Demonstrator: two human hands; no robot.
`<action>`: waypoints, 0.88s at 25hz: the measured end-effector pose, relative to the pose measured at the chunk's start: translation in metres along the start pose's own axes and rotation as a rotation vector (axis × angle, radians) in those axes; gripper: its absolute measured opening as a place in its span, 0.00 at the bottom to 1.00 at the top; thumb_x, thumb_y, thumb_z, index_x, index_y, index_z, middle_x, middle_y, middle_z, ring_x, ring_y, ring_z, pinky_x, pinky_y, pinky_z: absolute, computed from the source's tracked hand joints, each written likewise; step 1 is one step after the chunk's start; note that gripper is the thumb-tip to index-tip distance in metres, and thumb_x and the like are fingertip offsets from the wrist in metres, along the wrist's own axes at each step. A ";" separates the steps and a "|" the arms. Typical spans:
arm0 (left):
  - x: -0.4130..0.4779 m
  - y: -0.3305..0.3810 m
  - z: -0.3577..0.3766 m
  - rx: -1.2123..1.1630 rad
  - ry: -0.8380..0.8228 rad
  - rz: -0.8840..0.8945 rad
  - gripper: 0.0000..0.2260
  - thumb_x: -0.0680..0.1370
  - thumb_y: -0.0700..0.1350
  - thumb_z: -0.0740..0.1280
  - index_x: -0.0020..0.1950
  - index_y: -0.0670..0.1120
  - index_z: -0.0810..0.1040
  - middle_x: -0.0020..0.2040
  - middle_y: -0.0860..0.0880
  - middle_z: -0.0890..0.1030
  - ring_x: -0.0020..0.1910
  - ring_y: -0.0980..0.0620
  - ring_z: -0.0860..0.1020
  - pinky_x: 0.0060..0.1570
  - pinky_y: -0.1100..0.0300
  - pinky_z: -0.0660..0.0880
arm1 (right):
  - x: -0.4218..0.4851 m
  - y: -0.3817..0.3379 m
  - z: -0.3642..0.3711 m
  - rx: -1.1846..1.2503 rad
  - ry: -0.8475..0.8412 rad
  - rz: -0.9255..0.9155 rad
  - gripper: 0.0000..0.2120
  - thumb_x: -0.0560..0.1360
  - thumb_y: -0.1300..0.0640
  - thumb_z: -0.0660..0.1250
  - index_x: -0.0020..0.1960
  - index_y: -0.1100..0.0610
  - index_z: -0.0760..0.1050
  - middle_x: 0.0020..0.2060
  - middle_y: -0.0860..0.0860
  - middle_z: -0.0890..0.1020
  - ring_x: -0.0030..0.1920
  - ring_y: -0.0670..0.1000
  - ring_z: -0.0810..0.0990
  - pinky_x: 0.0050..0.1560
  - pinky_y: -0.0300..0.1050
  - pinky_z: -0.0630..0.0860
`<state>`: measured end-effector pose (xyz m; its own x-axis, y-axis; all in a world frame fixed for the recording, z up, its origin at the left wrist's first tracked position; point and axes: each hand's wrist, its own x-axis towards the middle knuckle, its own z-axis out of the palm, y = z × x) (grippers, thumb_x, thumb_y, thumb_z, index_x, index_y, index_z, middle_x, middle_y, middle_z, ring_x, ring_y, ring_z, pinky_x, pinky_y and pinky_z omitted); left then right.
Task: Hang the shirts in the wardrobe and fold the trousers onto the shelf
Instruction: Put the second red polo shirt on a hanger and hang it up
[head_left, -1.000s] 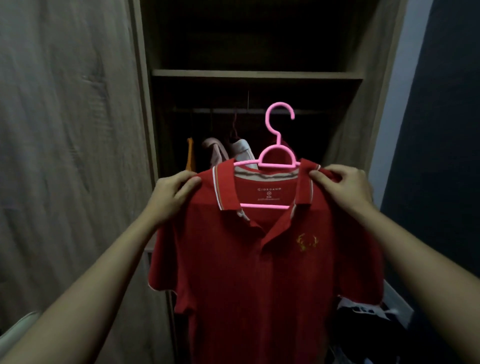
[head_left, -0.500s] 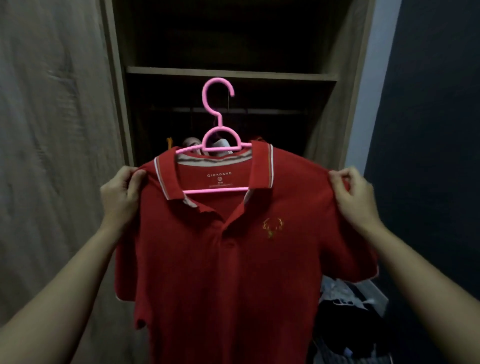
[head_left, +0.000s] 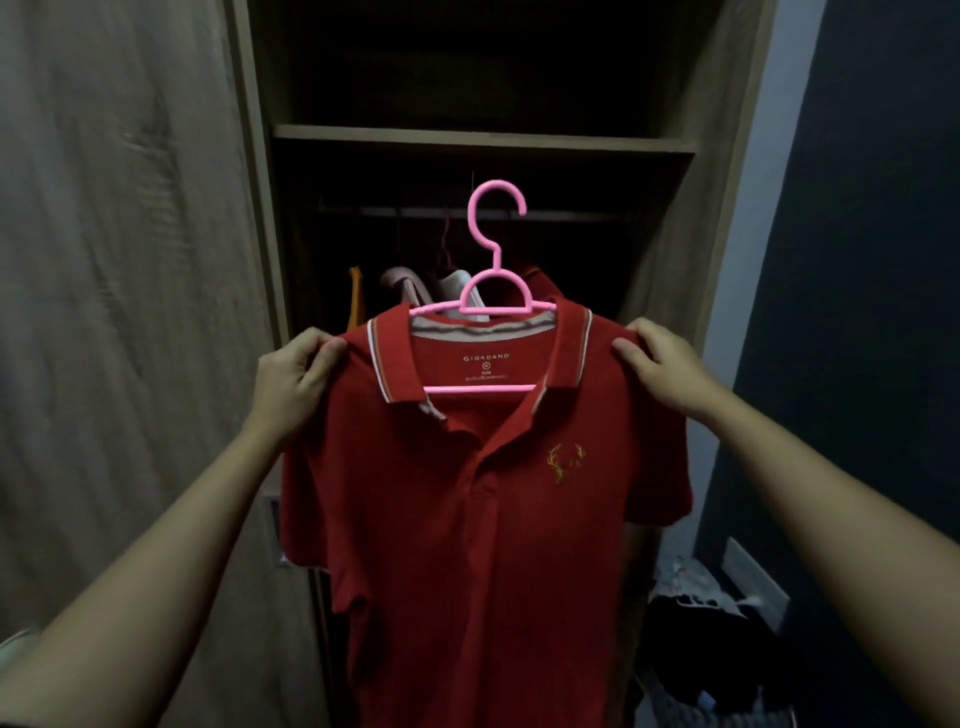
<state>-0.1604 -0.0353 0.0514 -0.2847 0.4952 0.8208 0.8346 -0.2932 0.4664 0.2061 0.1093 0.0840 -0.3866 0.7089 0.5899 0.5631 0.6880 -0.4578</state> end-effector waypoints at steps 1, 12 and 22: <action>0.002 -0.001 -0.006 0.007 -0.083 -0.001 0.08 0.76 0.56 0.62 0.37 0.58 0.74 0.36 0.64 0.79 0.34 0.69 0.74 0.35 0.72 0.67 | 0.001 -0.002 0.002 0.009 0.014 -0.001 0.11 0.79 0.53 0.59 0.52 0.60 0.73 0.47 0.52 0.76 0.50 0.52 0.76 0.47 0.42 0.66; 0.006 0.025 -0.012 0.107 -0.306 0.079 0.12 0.72 0.62 0.64 0.35 0.55 0.73 0.30 0.57 0.76 0.29 0.59 0.74 0.31 0.66 0.67 | 0.003 -0.040 0.029 -0.153 0.238 -0.011 0.16 0.76 0.57 0.64 0.62 0.61 0.70 0.57 0.59 0.72 0.59 0.58 0.72 0.62 0.49 0.68; -0.048 0.152 0.056 0.444 -0.482 0.020 0.19 0.79 0.61 0.54 0.56 0.48 0.71 0.53 0.42 0.80 0.53 0.37 0.77 0.43 0.51 0.69 | 0.009 -0.118 0.061 0.908 0.063 0.605 0.24 0.63 0.39 0.68 0.48 0.57 0.73 0.41 0.55 0.76 0.38 0.46 0.79 0.38 0.38 0.77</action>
<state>0.0061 -0.0579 0.0644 -0.1099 0.8346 0.5398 0.9823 0.0084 0.1870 0.0919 0.0445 0.1029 -0.1745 0.9769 0.1237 -0.1117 0.1051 -0.9882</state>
